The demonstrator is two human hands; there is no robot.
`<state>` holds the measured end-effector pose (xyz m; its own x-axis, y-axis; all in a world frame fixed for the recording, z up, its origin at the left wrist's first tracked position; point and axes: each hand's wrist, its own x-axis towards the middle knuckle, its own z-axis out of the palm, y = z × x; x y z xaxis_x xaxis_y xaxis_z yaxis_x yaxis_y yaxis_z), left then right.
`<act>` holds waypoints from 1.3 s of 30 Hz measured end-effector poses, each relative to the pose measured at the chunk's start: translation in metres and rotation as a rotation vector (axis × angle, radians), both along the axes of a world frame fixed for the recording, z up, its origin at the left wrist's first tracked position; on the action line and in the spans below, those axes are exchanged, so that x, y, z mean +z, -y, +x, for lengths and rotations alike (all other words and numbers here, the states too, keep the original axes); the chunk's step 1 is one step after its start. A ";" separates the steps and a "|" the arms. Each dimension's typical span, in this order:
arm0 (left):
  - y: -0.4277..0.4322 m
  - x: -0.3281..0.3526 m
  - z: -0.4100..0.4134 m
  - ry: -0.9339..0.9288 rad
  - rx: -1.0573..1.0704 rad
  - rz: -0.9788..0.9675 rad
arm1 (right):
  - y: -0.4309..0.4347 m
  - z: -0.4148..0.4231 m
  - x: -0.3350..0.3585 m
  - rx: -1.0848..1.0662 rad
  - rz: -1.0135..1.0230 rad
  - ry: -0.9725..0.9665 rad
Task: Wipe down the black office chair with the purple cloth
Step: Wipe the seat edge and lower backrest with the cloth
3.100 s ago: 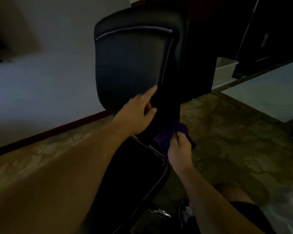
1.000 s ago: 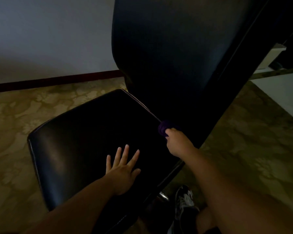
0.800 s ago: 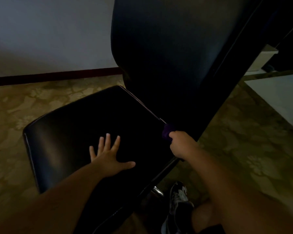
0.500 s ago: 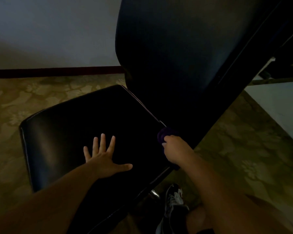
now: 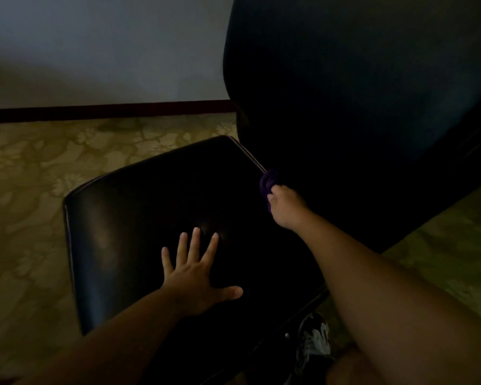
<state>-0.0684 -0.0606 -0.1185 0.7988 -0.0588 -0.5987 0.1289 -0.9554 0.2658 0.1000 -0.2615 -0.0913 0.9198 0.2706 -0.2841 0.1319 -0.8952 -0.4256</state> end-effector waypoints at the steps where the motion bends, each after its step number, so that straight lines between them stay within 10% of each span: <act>1: 0.001 0.002 0.000 -0.014 -0.009 -0.007 | 0.002 0.000 0.000 -0.019 0.007 -0.001; 39: 0.001 0.002 -0.007 0.076 -0.044 0.075 | 0.036 -0.045 0.004 -0.054 -0.015 0.015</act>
